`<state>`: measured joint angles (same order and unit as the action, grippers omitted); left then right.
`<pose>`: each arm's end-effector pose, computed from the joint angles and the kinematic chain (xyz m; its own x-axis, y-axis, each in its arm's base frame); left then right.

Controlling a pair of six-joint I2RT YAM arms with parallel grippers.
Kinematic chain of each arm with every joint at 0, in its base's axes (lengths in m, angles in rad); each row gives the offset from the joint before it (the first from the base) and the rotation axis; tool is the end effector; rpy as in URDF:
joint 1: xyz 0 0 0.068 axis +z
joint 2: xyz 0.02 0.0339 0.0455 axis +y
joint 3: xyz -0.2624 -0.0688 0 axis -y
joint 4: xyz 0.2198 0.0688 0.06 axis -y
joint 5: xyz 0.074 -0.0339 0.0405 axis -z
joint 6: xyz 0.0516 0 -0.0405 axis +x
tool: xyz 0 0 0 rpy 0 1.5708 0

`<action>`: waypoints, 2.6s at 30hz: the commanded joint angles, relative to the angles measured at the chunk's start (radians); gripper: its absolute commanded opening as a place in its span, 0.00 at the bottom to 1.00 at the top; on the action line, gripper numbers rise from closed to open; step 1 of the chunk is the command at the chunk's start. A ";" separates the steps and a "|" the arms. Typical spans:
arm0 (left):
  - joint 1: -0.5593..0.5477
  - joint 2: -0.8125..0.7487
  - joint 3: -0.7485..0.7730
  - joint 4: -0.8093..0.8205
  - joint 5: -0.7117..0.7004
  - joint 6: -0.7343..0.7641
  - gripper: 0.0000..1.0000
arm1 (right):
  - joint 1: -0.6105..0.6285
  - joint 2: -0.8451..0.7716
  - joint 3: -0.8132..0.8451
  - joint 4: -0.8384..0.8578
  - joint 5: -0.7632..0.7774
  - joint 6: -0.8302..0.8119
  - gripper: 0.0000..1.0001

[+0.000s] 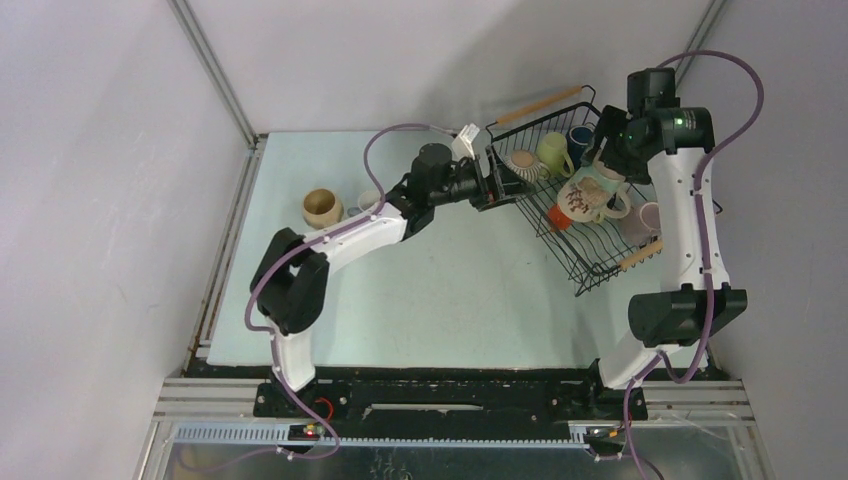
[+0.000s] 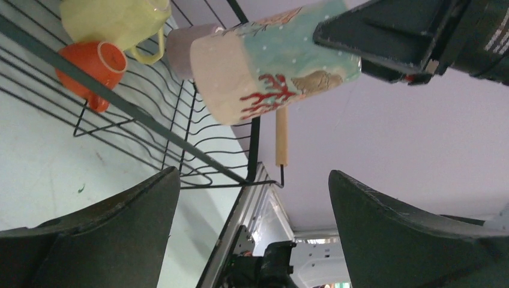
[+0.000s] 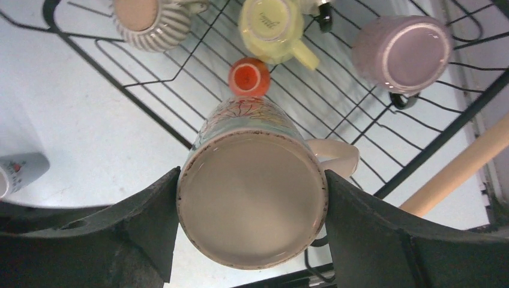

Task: Unload the cups from the dish rack
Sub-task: Place the cup at the center of the board.

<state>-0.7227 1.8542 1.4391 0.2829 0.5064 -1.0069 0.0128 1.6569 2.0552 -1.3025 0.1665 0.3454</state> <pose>0.3110 -0.3077 0.3160 -0.8465 -0.2390 -0.4758 0.4183 0.2543 -0.8720 0.2992 -0.0047 0.4173 -0.7090 0.3248 -0.6259 0.3506 0.9325 0.0868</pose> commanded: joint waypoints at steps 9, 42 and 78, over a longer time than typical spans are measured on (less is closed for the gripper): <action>-0.004 0.079 0.067 0.188 0.004 -0.135 1.00 | 0.027 -0.045 0.081 0.069 -0.246 0.085 0.14; 0.036 0.062 -0.012 0.760 0.073 -0.580 0.63 | -0.057 -0.042 -0.062 0.323 -0.756 0.226 0.14; 0.087 -0.133 -0.148 0.755 -0.052 -0.500 0.00 | -0.015 -0.205 -0.496 0.734 -0.850 0.441 1.00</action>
<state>-0.6479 1.8481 1.3060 0.9131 0.5243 -1.5501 -0.0261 1.5024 1.5730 -0.5877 -0.6834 0.8135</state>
